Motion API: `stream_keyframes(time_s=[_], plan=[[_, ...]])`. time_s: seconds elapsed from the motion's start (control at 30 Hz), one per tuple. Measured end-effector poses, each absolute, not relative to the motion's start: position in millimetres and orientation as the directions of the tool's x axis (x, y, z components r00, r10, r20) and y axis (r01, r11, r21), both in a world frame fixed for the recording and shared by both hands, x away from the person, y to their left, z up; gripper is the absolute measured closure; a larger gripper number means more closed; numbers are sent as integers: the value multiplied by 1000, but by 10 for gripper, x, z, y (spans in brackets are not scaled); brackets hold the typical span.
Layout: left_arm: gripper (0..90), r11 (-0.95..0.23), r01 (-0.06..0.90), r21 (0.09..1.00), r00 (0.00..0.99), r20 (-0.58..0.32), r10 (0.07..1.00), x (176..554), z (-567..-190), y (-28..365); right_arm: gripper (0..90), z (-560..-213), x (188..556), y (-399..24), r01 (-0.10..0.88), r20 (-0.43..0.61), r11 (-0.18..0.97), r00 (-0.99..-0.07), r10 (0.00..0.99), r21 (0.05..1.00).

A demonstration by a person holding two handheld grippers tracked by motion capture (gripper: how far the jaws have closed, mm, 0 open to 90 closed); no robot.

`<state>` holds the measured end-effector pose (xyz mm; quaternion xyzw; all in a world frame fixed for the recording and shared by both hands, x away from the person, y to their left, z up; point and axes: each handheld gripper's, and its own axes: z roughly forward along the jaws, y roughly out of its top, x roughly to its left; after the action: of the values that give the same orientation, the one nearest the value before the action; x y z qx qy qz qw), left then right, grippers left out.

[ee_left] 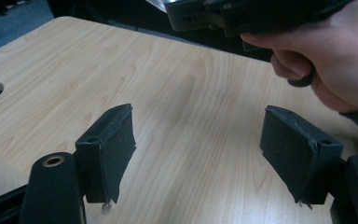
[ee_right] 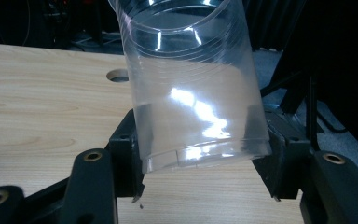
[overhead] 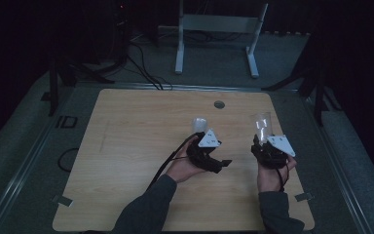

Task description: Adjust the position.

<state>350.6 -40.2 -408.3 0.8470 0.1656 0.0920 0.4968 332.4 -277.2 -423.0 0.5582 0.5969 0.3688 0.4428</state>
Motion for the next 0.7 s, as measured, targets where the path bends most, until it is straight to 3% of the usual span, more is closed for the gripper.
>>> stream_keyframes(time_s=[0.3, 0.7], plan=[[260, -435, 193, 879, 926, -17, 377, 3546, -4039, -454, 419, -4237, 3229, -2762, 305, -123, 116, 4, 992, 945], [268, -335, 255, 907, 905, -101, 413, 3651, -3945, -514, 420, -4258, 3125, -2749, 252, -132, 127, 1, 991, 959]])
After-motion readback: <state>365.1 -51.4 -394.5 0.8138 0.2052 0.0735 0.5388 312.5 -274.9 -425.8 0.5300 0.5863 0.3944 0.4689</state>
